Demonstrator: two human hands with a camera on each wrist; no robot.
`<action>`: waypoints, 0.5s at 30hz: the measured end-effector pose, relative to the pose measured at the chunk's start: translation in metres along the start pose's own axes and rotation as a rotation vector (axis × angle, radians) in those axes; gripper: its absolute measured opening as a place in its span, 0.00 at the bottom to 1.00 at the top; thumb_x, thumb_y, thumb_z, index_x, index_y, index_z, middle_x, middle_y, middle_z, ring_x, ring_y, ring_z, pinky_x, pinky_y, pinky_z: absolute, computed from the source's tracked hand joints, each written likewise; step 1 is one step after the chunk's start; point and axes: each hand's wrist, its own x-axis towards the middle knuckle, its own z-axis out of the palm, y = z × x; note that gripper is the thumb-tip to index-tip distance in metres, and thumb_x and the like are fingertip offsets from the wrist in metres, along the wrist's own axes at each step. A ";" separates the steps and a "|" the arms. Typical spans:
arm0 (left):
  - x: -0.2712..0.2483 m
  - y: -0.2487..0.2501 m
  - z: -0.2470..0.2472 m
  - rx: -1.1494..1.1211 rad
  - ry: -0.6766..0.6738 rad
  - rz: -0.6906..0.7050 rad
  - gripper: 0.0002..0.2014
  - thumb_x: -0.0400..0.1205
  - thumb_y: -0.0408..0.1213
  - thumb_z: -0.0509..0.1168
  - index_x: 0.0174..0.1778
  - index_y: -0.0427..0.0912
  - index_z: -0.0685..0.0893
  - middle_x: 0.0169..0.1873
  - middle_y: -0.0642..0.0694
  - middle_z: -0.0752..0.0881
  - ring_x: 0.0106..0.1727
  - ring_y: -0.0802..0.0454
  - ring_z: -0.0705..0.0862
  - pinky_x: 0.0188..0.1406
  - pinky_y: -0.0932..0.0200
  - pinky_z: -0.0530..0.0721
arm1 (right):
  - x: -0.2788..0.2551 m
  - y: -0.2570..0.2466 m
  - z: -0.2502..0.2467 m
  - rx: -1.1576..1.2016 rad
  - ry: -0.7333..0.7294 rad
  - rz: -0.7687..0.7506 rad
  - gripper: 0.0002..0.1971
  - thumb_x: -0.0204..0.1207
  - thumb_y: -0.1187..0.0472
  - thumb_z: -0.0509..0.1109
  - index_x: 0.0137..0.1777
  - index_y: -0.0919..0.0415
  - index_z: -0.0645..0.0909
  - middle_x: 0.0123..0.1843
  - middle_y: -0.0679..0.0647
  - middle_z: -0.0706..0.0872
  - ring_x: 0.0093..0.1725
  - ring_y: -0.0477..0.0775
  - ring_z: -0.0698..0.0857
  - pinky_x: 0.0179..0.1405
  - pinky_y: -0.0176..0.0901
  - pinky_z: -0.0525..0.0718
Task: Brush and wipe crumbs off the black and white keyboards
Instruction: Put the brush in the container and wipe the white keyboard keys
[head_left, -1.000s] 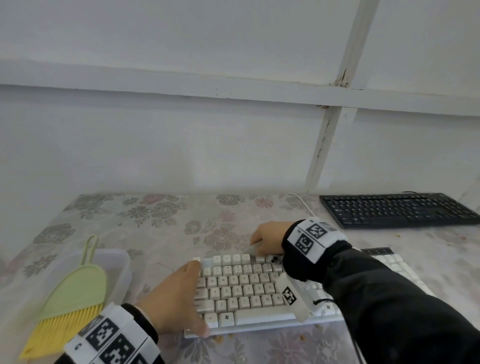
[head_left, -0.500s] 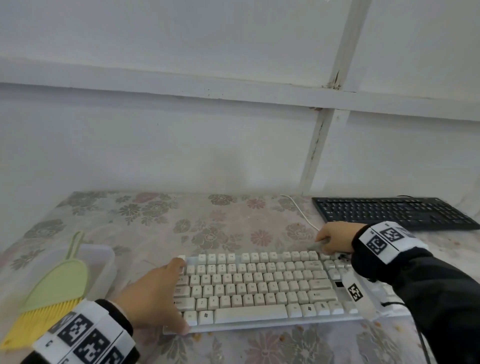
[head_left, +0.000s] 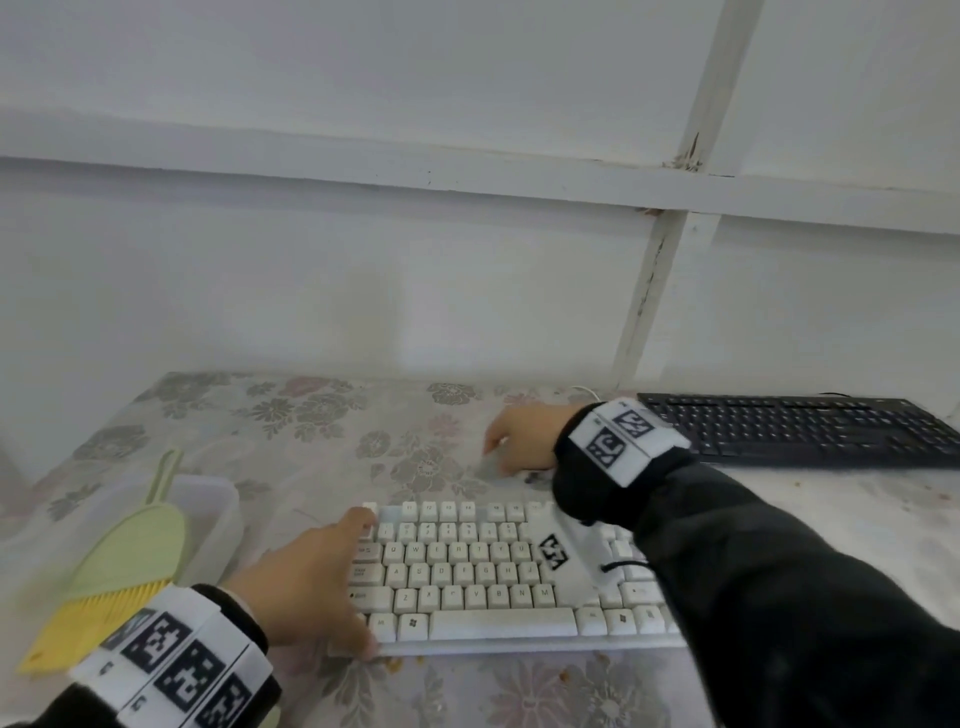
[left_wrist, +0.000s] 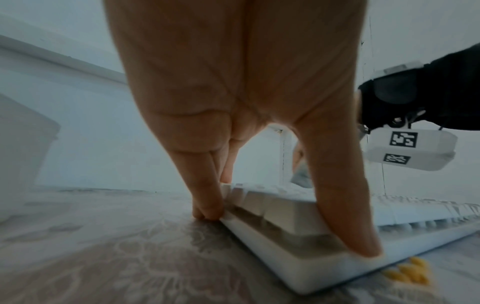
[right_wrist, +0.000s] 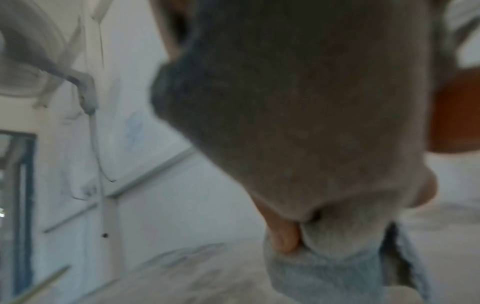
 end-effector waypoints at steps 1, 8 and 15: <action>0.000 -0.001 0.000 -0.002 0.001 -0.002 0.51 0.64 0.47 0.77 0.76 0.52 0.50 0.51 0.59 0.73 0.53 0.59 0.76 0.49 0.68 0.75 | 0.008 -0.015 0.002 -0.013 0.003 -0.046 0.17 0.81 0.53 0.66 0.64 0.62 0.82 0.61 0.55 0.86 0.40 0.47 0.83 0.37 0.31 0.80; 0.007 -0.009 0.002 -0.029 -0.008 0.012 0.52 0.59 0.48 0.77 0.75 0.51 0.54 0.52 0.57 0.76 0.54 0.56 0.79 0.57 0.58 0.81 | 0.050 -0.077 0.031 -0.056 -0.007 -0.144 0.14 0.83 0.61 0.64 0.64 0.66 0.82 0.64 0.61 0.84 0.52 0.59 0.81 0.48 0.44 0.75; 0.009 -0.012 0.004 -0.023 -0.006 0.019 0.55 0.57 0.51 0.77 0.76 0.52 0.51 0.55 0.57 0.76 0.55 0.57 0.79 0.59 0.56 0.81 | 0.054 -0.035 0.045 -0.212 -0.034 -0.081 0.08 0.78 0.56 0.69 0.54 0.57 0.83 0.49 0.50 0.85 0.41 0.49 0.79 0.46 0.43 0.76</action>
